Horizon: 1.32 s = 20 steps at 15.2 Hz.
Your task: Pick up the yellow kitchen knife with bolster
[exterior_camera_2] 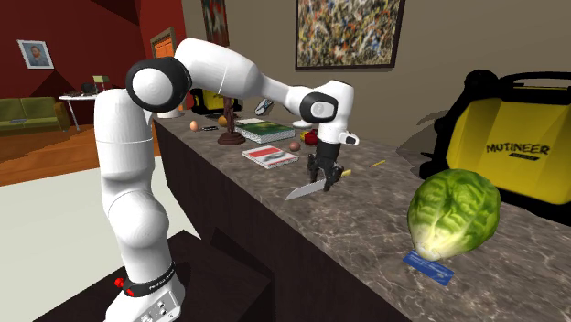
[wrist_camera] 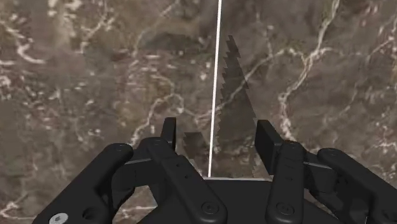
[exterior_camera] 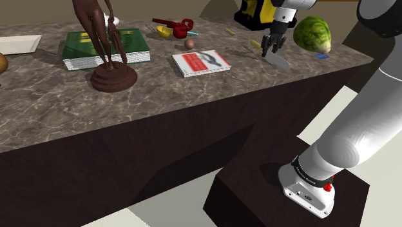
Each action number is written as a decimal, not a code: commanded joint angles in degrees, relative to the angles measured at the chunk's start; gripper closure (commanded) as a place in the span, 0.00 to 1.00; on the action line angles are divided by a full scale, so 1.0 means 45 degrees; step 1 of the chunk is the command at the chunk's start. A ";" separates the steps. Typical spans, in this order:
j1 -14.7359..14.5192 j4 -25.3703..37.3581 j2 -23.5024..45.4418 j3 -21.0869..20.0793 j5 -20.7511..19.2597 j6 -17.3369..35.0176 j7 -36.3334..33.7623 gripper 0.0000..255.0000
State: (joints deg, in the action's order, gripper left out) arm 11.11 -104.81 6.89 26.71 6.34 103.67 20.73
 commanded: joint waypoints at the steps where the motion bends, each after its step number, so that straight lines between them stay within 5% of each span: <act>1: -0.0002 -0.0027 -0.0005 -0.0001 0.0000 0.0028 0.0000 1.00; 9: 0.0004 -0.0031 0.0002 0.0003 0.0002 0.0037 0.0011 1.00; 20: 0.0015 0.1595 -0.0223 0.0034 -0.0136 -0.1782 -0.0164 1.00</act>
State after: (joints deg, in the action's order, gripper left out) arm 11.15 -98.49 5.93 26.84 5.77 96.59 20.05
